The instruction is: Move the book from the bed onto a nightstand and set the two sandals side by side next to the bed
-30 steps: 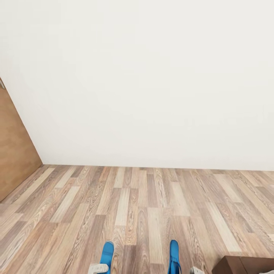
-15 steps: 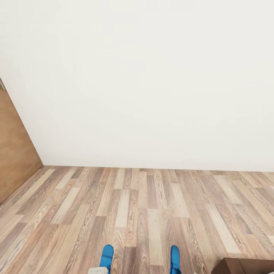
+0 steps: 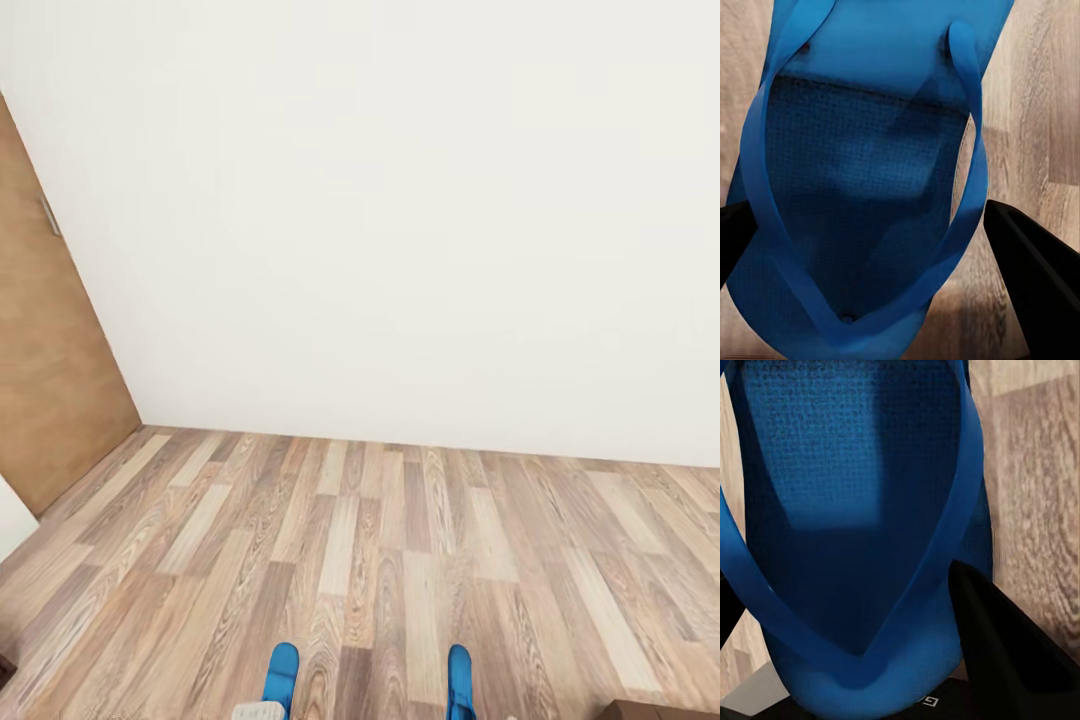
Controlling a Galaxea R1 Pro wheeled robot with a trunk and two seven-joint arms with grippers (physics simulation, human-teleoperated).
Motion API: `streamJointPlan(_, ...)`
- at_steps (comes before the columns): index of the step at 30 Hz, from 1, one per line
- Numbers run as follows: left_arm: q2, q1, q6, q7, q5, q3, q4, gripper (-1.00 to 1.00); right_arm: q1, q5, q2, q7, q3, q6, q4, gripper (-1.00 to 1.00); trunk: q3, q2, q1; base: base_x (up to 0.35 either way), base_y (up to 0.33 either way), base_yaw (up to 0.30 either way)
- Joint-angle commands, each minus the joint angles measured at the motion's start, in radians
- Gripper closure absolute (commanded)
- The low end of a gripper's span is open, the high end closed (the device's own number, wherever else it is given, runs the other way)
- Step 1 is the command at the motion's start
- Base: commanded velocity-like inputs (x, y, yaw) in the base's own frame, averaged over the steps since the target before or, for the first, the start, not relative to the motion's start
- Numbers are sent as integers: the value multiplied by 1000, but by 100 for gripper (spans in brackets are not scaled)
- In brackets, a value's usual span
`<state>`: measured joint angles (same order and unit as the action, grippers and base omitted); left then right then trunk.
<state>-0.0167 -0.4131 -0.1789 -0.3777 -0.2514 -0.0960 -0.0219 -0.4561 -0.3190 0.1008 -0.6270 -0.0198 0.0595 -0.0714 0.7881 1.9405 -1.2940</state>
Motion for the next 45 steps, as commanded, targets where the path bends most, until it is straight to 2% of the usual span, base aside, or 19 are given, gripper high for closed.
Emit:
streamJointPlan(1, 0, -1, -4, -3, -9, -8, 2, 100, -1, -9, 0, -5, -2, 6, -2, 100, 1, 0, 0, 0, 0, 290)
streamJointPlan(45, 6, -1, -5, -3, -9, -7, 1, 100, -1, -9, 0, -5, -2, 6, -2, 100, 1, 0, 0, 0, 0, 294)
